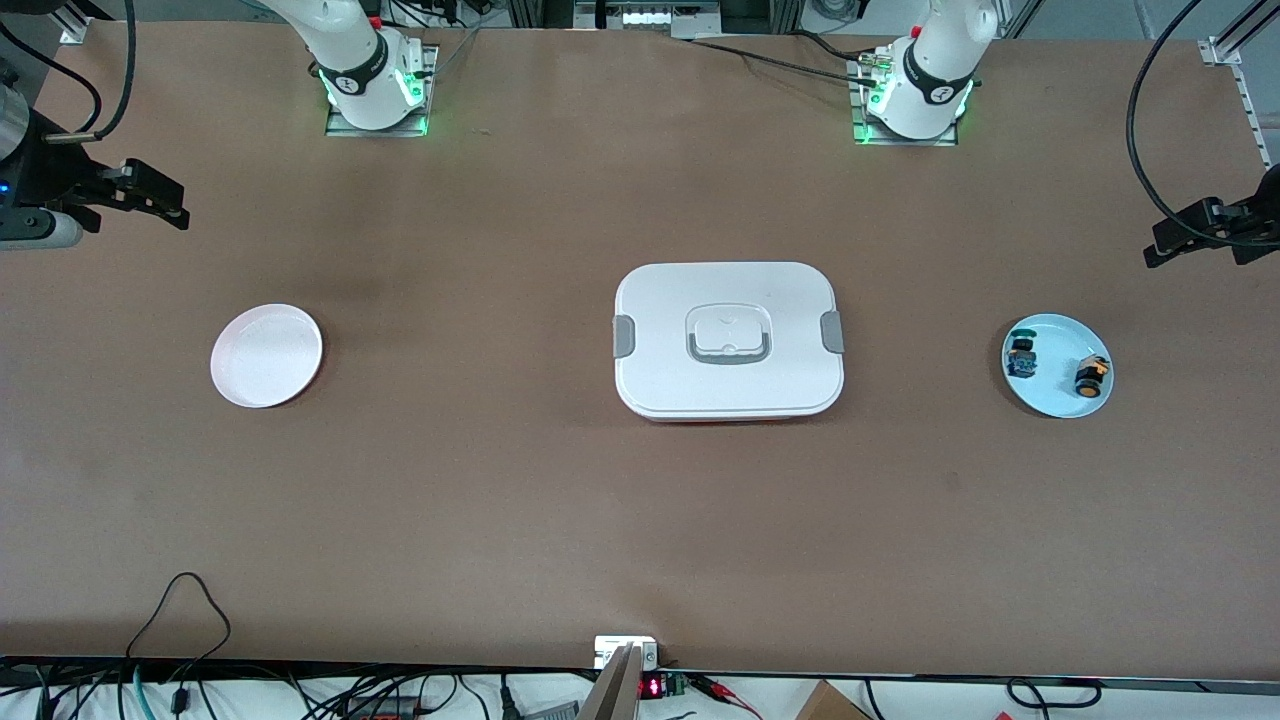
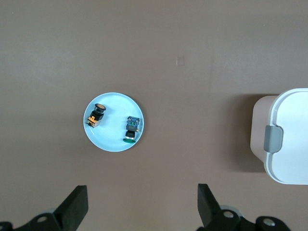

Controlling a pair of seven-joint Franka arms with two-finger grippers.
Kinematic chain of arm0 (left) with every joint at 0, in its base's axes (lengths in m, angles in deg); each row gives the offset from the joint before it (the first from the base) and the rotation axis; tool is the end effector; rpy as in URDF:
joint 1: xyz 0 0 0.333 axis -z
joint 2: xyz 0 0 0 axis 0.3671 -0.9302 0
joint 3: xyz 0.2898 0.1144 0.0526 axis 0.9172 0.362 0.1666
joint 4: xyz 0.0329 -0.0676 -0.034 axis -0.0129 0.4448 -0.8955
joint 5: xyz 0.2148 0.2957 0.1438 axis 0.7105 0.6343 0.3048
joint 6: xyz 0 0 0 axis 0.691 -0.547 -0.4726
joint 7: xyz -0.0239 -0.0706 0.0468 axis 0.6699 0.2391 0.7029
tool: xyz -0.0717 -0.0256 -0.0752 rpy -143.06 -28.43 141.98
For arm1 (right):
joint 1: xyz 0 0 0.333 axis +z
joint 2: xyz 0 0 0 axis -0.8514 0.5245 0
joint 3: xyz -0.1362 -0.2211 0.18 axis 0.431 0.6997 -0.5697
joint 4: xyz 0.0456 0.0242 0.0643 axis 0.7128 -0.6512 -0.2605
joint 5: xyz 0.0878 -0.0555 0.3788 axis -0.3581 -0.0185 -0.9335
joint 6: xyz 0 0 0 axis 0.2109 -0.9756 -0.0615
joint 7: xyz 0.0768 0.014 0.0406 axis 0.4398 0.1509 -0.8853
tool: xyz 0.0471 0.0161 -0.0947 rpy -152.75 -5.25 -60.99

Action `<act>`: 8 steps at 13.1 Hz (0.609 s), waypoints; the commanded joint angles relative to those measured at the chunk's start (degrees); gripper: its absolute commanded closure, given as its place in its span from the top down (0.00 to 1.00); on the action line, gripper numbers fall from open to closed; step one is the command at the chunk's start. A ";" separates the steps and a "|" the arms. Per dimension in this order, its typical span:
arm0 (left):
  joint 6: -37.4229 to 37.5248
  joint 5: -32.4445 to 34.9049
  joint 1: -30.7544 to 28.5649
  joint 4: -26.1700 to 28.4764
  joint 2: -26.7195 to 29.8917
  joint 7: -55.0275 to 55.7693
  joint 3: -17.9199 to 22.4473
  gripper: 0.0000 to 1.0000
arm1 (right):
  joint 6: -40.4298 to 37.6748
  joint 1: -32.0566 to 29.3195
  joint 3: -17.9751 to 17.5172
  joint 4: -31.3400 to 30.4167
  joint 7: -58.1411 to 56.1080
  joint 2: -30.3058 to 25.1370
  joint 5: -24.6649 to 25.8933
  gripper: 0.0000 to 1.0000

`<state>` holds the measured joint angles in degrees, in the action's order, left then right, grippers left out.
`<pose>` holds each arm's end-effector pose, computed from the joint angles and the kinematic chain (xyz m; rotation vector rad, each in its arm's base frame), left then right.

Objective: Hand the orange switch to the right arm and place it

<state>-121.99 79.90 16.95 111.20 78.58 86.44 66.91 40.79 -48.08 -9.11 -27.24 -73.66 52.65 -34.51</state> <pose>0.5591 0.0603 0.6060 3.1328 0.0838 -0.0664 0.5361 0.0024 0.5997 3.1081 0.0976 -0.1162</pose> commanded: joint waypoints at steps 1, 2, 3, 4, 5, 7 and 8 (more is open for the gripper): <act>4.04 0.43 0.45 -2.15 -1.33 -0.50 -0.59 1.00 | -1.03 -0.09 0.12 0.94 0.14 0.07 -0.01 1.00; 4.07 0.43 0.37 -2.15 -1.33 -0.59 -0.60 1.00 | -1.12 -0.09 0.12 0.94 0.14 0.07 -0.01 1.00; 3.98 0.43 0.37 -2.50 -1.42 0.02 -0.51 1.00 | -1.21 -0.09 0.21 0.94 0.14 0.07 -0.01 1.00; 3.98 0.34 0.71 -3.46 -1.51 0.29 -0.60 1.00 | -1.30 -0.09 0.21 0.94 0.14 0.07 -0.01 1.00; 4.07 0.43 0.80 -4.08 -1.86 0.29 -0.60 1.00 | -1.30 -0.09 0.21 0.94 0.14 -0.02 -0.01 1.00; 4.24 0.08 -0.07 -3.91 -2.65 -0.41 -0.60 1.00 | -1.30 -0.09 0.21 0.94 0.14 0.07 -0.01 1.00; 4.68 -0.18 -0.07 -3.56 -2.65 -0.50 -0.60 1.00 | -1.30 -0.09 0.21 0.94 0.14 0.07 -0.01 1.00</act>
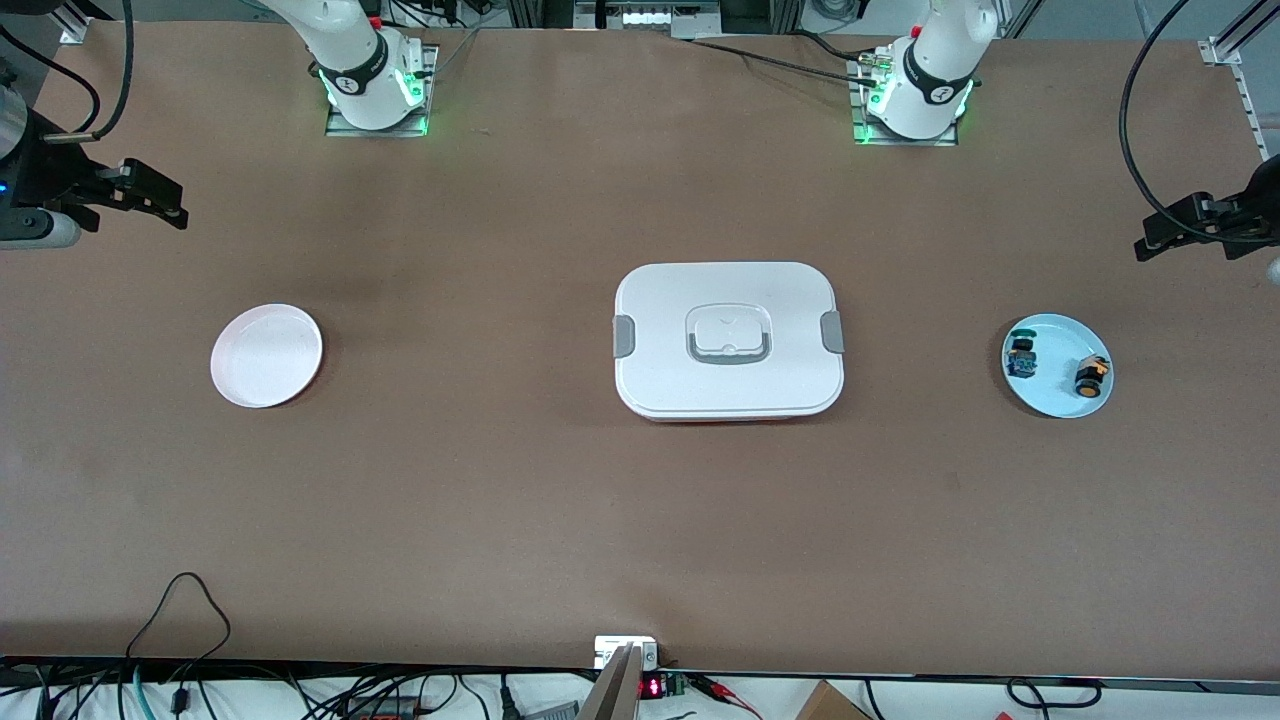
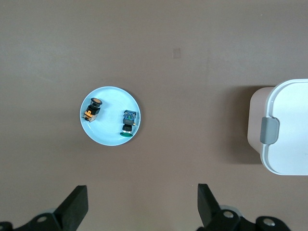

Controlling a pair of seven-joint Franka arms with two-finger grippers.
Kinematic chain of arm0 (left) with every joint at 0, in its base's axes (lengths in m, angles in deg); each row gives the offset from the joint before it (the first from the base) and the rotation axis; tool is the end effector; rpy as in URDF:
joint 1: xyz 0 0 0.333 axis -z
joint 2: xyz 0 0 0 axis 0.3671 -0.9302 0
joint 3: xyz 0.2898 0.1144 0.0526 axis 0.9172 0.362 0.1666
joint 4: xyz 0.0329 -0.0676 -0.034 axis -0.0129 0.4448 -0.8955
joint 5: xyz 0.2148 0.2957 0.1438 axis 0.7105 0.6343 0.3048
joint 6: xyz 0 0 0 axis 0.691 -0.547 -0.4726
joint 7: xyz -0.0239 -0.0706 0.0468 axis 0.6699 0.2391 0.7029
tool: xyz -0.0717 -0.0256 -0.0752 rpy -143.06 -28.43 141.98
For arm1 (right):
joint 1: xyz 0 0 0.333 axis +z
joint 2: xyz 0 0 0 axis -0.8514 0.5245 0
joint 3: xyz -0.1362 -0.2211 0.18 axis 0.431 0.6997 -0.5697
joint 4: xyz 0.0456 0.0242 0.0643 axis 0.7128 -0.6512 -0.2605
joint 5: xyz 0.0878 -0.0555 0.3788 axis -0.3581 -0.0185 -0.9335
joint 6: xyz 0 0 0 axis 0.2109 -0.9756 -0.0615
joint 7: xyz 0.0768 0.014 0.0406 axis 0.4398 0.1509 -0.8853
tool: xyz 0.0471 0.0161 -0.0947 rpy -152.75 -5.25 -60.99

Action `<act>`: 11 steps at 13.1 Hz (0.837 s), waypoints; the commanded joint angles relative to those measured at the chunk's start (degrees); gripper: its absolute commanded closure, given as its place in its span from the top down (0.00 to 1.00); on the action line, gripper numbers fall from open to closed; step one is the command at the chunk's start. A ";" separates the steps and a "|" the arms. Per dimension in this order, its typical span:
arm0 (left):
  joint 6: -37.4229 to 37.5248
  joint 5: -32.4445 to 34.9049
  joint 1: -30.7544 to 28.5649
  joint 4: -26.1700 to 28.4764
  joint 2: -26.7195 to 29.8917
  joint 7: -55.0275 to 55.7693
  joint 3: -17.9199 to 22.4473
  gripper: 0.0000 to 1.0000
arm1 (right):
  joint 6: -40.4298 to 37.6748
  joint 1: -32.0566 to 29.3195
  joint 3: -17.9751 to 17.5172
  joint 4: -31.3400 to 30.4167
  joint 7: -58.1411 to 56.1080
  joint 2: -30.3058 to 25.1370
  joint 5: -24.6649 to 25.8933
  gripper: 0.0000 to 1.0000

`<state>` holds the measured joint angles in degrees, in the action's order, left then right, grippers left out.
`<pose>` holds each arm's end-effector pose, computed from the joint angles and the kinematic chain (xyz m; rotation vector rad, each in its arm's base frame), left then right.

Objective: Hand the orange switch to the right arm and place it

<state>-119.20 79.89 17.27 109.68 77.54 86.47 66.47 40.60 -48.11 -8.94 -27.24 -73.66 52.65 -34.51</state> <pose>0.5604 0.0529 0.6043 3.1285 0.0635 -0.1293 0.5358 0.0005 0.5994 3.1084 0.0921 -0.1215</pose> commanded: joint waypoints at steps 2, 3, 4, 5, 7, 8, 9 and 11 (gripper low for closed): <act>3.91 -0.17 -0.39 -1.78 -1.53 -0.44 -0.16 1.00 | -1.12 -0.15 0.04 0.94 0.14 0.07 -0.01 1.00; 4.35 -0.17 -0.48 -1.17 -1.53 -0.79 -0.16 1.00 | -1.12 -0.15 0.04 0.94 0.14 0.07 -0.01 1.00; 5.05 -0.17 -0.48 -0.99 -1.53 -1.23 -0.16 1.00 | -1.12 -0.15 0.04 0.94 0.06 0.07 -0.01 1.00; 6.45 -0.17 -0.48 -0.98 -1.61 -3.41 -0.16 1.00 | -1.12 -0.06 0.04 0.94 0.14 0.07 -0.01 1.00; 7.61 0.18 -0.48 -0.20 -1.88 -11.73 -0.07 1.00 | -1.12 -0.15 0.04 0.94 0.14 0.07 -0.01 1.00; 7.61 0.61 -0.65 0.50 -2.31 -15.35 -0.07 1.00 | -1.12 -0.06 0.04 0.94 0.14 0.07 -0.01 1.00; 7.61 1.14 -1.18 0.86 -3.45 -19.21 0.02 1.00 | -1.20 -0.06 0.04 0.94 0.14 0.07 -0.01 1.00; 7.35 6.04 -1.71 1.21 -7.83 -30.80 0.02 1.00 | -1.20 -0.06 0.04 0.94 0.14 0.07 -0.01 1.00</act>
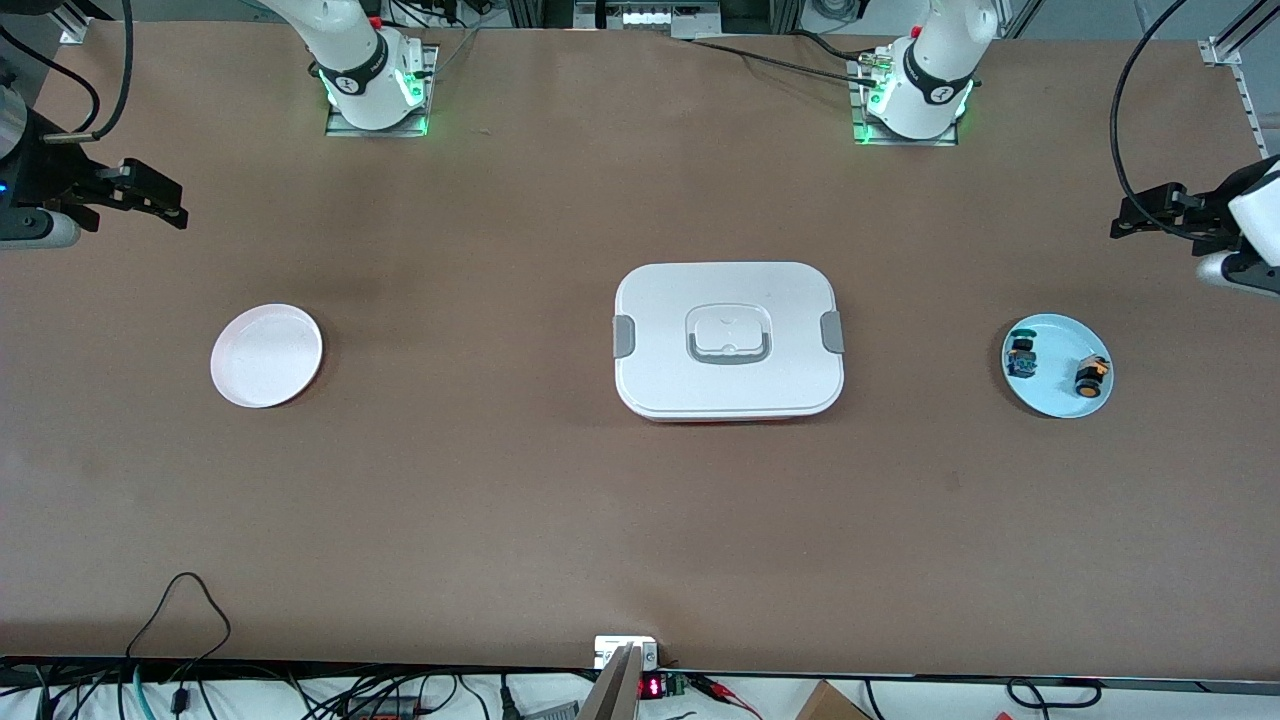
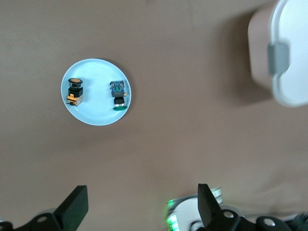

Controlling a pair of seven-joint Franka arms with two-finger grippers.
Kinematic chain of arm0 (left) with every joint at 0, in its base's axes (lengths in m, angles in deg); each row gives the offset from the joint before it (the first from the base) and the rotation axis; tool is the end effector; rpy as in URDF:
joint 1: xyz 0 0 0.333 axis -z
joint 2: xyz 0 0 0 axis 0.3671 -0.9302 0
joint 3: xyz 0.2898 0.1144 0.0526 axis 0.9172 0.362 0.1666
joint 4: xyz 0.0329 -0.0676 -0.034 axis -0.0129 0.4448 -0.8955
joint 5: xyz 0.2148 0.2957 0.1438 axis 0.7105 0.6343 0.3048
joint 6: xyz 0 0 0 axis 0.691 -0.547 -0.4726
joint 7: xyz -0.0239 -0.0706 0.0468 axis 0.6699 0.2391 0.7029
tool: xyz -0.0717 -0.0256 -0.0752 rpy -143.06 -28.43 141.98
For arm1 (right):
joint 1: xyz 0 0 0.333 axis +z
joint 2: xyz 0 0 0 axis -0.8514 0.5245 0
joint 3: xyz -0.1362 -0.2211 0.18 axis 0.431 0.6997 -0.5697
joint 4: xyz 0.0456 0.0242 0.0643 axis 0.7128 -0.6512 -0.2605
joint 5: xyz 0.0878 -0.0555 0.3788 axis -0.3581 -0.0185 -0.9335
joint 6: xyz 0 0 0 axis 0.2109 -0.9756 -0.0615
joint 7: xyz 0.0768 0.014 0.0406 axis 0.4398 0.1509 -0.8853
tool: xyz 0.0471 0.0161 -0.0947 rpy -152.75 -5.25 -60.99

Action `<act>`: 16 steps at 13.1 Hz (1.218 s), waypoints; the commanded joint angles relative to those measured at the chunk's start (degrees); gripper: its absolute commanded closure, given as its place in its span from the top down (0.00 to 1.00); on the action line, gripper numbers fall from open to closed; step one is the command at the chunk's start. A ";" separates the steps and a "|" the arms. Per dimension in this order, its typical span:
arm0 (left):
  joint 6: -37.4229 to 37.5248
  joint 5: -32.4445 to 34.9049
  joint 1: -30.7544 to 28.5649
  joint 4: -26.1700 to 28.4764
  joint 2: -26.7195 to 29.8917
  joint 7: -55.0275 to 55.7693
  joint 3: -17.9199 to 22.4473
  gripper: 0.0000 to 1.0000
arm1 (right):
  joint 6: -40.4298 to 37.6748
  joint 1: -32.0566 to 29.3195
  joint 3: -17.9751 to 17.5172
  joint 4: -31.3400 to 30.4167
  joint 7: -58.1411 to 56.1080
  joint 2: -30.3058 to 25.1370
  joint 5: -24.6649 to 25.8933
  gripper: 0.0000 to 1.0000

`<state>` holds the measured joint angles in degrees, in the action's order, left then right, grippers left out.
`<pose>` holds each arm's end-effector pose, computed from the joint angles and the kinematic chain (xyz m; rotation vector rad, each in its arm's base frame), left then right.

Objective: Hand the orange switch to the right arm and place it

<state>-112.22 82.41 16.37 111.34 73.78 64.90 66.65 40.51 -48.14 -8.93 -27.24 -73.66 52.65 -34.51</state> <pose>0.5579 0.0682 0.5462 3.0289 -0.4817 -0.4633 0.5356 0.0001 0.5993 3.1084 0.0909 -0.1240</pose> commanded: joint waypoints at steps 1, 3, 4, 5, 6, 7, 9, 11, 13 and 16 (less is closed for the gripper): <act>-0.24 4.07 -1.86 -0.35 -6.35 -14.42 -0.16 1.00 | -1.11 -0.03 0.03 0.94 0.14 0.07 -0.01 1.00; -2.52 5.38 -3.45 -0.35 -10.40 -24.70 -0.07 0.99 | -1.11 0.05 0.03 0.94 0.06 -0.02 0.08 1.00; -5.14 5.83 -5.19 -0.35 -11.90 -29.45 -0.16 0.99 | -1.11 0.05 -0.06 0.94 0.05 0.07 -0.01 1.00; -8.83 5.83 -6.95 0.17 -13.74 -36.37 -0.16 1.00 | -1.11 0.05 0.02 0.94 0.05 -0.02 0.08 1.00; -12.69 5.40 -9.14 0.96 -15.15 -43.06 -0.25 1.00 | -1.02 0.05 -0.06 0.94 0.05 -0.02 -0.01 1.00; -16.30 5.22 -11.08 2.18 -16.12 -48.00 -0.25 1.00 | -1.02 0.05 0.02 0.94 0.05 -0.02 0.08 1.00; -23.24 5.13 -13.63 5.43 -16.84 -55.30 -0.34 1.00 | -1.02 0.05 -0.06 0.94 0.05 -0.02 0.08 1.00; -28.96 4.43 -14.96 6.68 -17.97 -66.36 -0.34 1.00 | -1.02 0.05 0.03 0.94 0.05 -0.02 -0.01 1.00; -32.75 3.81 -15.66 6.59 -19.82 -75.69 -0.42 1.00 | -1.02 0.05 -0.06 0.94 0.14 0.07 -0.01 1.00; -36.80 0.57 -15.67 6.68 -22.98 -89.22 -0.42 1.00 | -1.02 0.05 -0.06 0.94 0.14 0.07 -0.01 1.00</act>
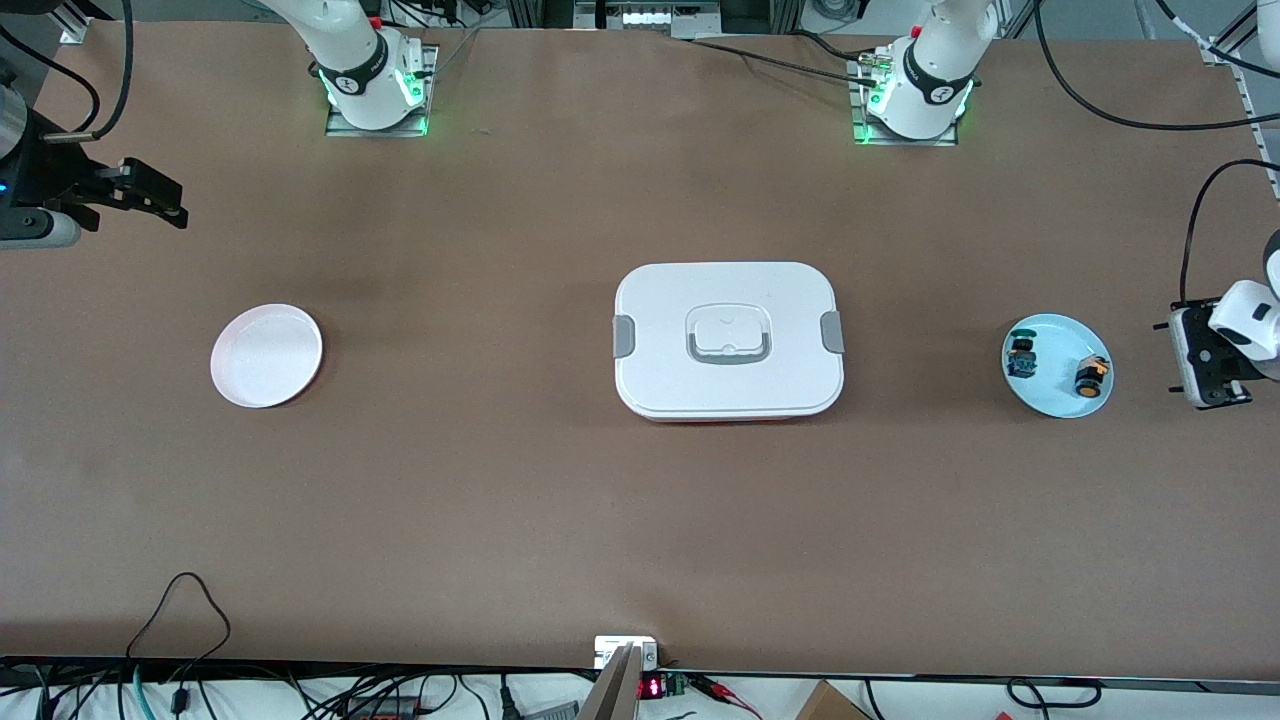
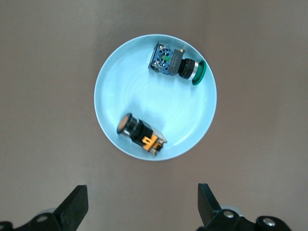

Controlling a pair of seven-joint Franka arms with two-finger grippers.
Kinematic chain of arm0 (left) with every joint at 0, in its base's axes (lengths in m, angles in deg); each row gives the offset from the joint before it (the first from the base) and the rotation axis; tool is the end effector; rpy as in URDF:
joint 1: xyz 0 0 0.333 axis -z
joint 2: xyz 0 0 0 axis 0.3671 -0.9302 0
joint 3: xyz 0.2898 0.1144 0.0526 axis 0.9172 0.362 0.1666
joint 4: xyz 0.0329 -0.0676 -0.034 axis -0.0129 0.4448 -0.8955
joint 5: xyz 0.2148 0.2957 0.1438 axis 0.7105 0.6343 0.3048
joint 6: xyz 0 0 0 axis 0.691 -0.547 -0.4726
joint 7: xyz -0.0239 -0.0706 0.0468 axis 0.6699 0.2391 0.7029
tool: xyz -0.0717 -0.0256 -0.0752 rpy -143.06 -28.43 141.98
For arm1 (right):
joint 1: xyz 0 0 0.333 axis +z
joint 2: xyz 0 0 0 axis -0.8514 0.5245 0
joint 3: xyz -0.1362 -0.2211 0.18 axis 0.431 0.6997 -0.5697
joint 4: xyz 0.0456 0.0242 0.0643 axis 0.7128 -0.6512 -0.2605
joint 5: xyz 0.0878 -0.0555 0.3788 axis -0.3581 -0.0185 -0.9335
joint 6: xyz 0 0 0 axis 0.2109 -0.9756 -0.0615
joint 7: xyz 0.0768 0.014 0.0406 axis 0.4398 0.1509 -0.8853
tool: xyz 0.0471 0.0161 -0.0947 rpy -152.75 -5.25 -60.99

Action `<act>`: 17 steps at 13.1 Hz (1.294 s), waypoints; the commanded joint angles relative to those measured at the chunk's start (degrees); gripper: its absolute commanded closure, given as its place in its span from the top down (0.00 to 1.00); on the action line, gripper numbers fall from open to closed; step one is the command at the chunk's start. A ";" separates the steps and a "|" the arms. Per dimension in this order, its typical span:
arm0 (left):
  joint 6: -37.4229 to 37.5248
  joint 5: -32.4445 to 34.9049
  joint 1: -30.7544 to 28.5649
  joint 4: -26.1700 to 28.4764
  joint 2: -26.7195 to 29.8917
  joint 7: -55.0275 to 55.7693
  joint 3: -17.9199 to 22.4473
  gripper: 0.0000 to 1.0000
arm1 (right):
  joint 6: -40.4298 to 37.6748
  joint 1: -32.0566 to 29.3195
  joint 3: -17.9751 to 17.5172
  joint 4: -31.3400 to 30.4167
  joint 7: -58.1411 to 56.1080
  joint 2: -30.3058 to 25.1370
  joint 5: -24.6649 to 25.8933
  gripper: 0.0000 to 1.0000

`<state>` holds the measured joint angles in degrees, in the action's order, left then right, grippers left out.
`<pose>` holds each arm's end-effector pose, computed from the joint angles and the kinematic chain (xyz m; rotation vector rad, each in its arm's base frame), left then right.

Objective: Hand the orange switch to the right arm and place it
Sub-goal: 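Lower the left gripper over the orange switch in the blue dish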

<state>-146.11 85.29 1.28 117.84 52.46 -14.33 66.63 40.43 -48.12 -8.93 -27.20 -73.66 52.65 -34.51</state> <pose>0.6028 0.2434 0.3021 2.2133 -2.0253 -0.2538 0.5355 0.0003 0.5995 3.1083 0.0914 -0.1251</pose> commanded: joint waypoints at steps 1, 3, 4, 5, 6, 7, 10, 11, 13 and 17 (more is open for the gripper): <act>-3.00 -3.98 -0.66 0.17 -2.46 -14.48 -0.40 1.00 | -0.94 0.04 0.03 0.90 0.14 0.07 -0.01 1.00; -3.18 -7.50 -0.75 0.17 -3.87 -25.11 -0.40 1.00 | -0.86 0.12 -0.06 0.90 0.14 0.07 0.08 1.00; -3.27 -8.73 -0.75 0.35 -3.96 -29.33 -0.40 1.00 | -0.86 0.04 -0.06 0.90 0.14 0.07 -0.01 1.00; -3.27 -9.18 -0.84 1.48 -3.87 -31.81 -0.40 1.00 | -0.86 0.04 -0.06 0.99 0.14 0.07 0.08 1.00; -3.27 -9.62 -1.36 2.19 -3.70 -33.49 -0.40 1.00 | -0.86 0.04 -0.06 0.99 0.14 0.07 0.08 1.00; -3.35 -9.80 -2.23 2.81 -3.78 -34.99 -0.40 0.99 | -0.77 0.12 -0.06 0.99 0.14 0.07 0.08 1.00; -5.28 -12.07 -3.56 2.99 -5.54 -38.34 -0.40 0.97 | -0.51 0.21 -0.14 0.99 0.14 0.07 0.08 1.00; -5.98 -12.26 -3.82 2.99 -5.89 -39.04 -0.40 0.97 | -0.33 0.12 -0.14 0.99 0.14 0.07 0.08 1.00; -7.39 -12.26 -4.00 3.07 -6.33 -40.70 -0.40 0.97 | -0.59 0.12 -0.14 0.99 0.14 0.07 -0.01 1.00; -9.06 -19.18 -4.53 3.07 -8.70 -49.04 -0.40 0.96 | -0.15 0.04 -0.14 0.99 0.14 0.16 -0.01 1.00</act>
<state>-154.02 70.47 -2.46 120.68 45.10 -56.47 66.57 40.60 -48.04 -8.96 -27.18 -73.66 52.65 -34.51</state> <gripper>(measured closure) 0.035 0.000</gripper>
